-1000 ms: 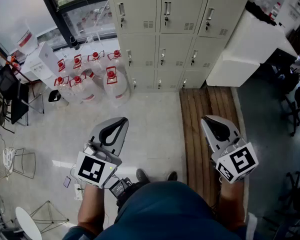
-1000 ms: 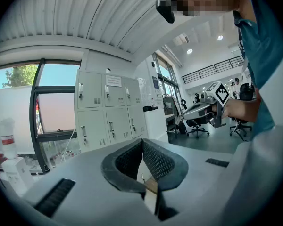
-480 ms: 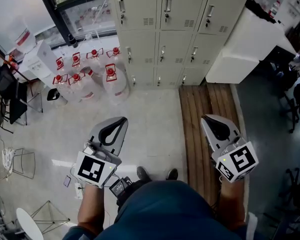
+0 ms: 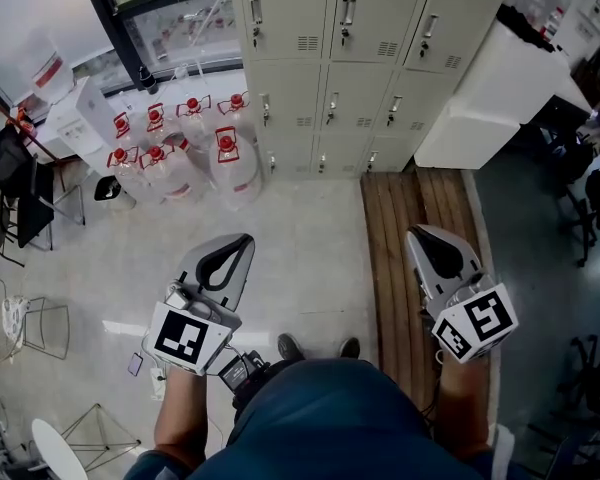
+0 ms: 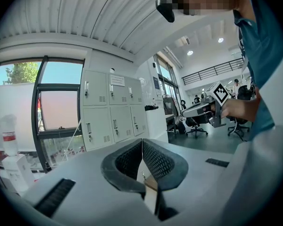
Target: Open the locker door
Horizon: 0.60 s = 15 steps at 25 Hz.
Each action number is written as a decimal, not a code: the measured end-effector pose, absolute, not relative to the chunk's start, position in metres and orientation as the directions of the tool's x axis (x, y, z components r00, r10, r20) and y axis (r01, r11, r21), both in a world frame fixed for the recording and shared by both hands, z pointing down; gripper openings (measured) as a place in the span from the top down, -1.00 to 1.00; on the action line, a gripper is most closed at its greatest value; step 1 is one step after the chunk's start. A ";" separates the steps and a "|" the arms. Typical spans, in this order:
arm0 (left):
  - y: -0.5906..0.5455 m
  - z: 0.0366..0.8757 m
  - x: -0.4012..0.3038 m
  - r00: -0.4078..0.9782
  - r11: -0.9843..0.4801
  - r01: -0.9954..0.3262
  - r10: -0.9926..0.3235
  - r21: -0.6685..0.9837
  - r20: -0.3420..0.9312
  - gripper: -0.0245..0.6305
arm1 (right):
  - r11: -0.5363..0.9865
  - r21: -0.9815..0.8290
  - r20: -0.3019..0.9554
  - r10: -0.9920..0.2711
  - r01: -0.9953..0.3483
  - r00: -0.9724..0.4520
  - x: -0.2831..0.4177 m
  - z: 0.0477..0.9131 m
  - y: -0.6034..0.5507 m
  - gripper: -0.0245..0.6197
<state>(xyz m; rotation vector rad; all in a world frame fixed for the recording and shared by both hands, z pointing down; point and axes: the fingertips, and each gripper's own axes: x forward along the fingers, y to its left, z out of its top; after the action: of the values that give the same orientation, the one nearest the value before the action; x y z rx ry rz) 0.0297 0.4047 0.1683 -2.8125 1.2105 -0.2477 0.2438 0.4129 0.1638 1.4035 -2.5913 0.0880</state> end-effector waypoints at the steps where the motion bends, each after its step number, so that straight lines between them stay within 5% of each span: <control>1: 0.404 0.167 0.023 0.676 -0.686 -0.716 -0.728 -0.129 0.116 0.87 | 0.548 0.039 0.193 -0.825 -0.836 -0.532 0.239 0.163 0.412 0.80; 15: 0.387 0.173 -0.036 0.669 -0.677 -0.727 -0.736 -0.110 0.104 0.87 | 0.560 0.067 0.206 -0.818 -0.826 -0.537 0.184 0.157 0.386 0.80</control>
<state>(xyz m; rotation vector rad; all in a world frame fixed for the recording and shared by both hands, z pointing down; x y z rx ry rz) -0.0361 0.3866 0.1731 -2.8160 1.2351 -0.2160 0.1836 0.3857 0.1573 1.3800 -2.5800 0.0562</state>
